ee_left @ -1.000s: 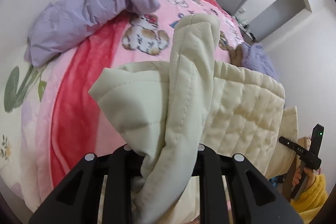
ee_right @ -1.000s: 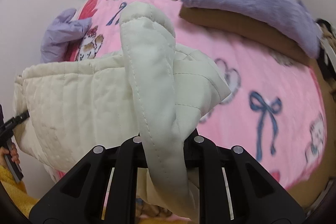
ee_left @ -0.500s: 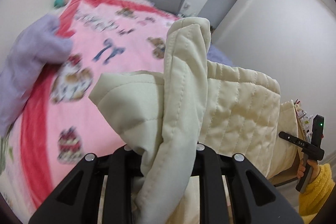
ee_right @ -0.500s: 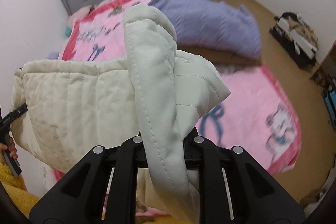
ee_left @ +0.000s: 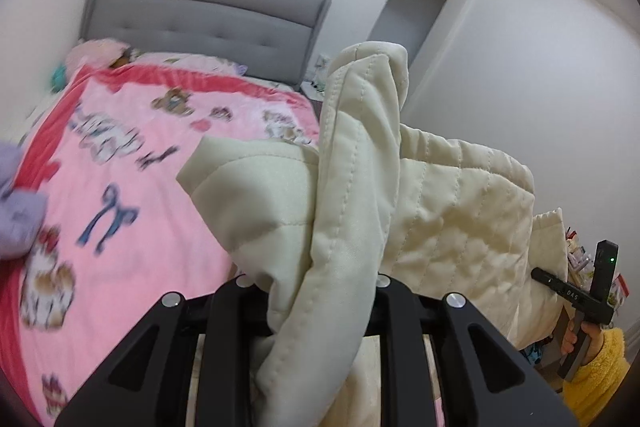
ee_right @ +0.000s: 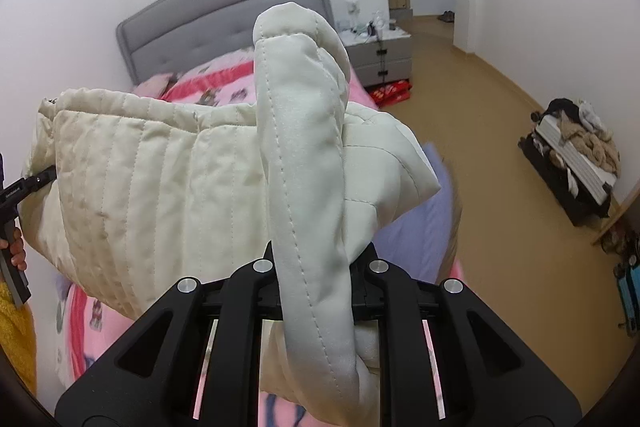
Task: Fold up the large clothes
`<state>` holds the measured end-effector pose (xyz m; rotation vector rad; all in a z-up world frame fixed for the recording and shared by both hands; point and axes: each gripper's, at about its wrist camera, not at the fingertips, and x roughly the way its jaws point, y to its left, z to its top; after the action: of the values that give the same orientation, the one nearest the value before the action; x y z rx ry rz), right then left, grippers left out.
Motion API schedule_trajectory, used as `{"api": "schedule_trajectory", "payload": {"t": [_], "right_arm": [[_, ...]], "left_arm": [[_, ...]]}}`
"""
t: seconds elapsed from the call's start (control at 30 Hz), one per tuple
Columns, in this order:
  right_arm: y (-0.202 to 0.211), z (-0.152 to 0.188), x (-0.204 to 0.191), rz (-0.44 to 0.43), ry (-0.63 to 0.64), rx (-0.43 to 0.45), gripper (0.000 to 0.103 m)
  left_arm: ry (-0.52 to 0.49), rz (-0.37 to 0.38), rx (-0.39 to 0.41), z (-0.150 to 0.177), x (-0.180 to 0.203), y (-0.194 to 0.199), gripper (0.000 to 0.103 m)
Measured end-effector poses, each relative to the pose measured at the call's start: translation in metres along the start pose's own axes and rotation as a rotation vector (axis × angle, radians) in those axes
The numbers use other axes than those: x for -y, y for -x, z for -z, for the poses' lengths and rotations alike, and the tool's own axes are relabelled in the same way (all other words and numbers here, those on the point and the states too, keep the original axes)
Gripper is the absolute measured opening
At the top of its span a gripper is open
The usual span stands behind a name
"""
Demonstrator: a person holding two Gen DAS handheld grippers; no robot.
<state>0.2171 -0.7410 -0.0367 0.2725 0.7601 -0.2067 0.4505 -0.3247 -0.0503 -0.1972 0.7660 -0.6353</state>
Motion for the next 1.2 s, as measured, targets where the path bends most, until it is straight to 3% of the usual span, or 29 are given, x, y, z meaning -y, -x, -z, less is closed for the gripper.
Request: {"api": "schedule_trajectory", "payload": {"t": [0.17, 0.3, 0.43, 0.53, 0.63, 0.7, 0.77, 0.93, 1.0, 1.1, 1.2], "right_arm": [[-0.049, -0.046, 0.042, 0.035, -0.034, 0.006, 0.014], [-0.084, -0.066, 0.069, 0.062, -0.090, 0.013, 0.014], [-0.119, -0.073, 0.096, 0.087, -0.168, -0.027, 0.014], [-0.150, -0.069, 0.118, 0.117, -0.223, -0.079, 0.014], [-0.174, -0.061, 0.138, 0.154, -0.266, -0.118, 0.015], [-0.187, -0.052, 0.149, 0.154, -0.333, -0.144, 0.018], [-0.200, -0.044, 0.157, 0.162, -0.352, -0.170, 0.022], [-0.207, -0.040, 0.166, 0.166, -0.364, -0.187, 0.047], [-0.198, -0.040, 0.169, 0.173, -0.378, -0.167, 0.069], [-0.183, -0.045, 0.169, 0.198, -0.329, -0.127, 0.073], [-0.160, -0.063, 0.153, 0.262, -0.190, -0.016, 0.073]], "left_arm": [[-0.054, -0.015, -0.053, -0.050, 0.016, -0.088, 0.021], [-0.087, -0.034, -0.101, -0.071, 0.026, -0.153, 0.021], [-0.075, -0.039, -0.189, -0.072, 0.028, -0.206, 0.021], [-0.094, -0.101, -0.261, -0.060, 0.023, -0.248, 0.022], [-0.047, -0.129, -0.302, -0.049, 0.007, -0.276, 0.024], [-0.026, -0.130, -0.310, -0.044, -0.001, -0.282, 0.028], [-0.055, -0.144, -0.317, -0.040, -0.006, -0.287, 0.050], [-0.152, -0.146, -0.314, -0.043, -0.014, -0.279, 0.073], [-0.179, -0.137, -0.321, -0.046, -0.024, -0.273, 0.077], [-0.191, -0.115, -0.305, -0.058, -0.043, -0.254, 0.078], [-0.164, -0.150, -0.184, -0.078, -0.049, -0.227, 0.078]]}}
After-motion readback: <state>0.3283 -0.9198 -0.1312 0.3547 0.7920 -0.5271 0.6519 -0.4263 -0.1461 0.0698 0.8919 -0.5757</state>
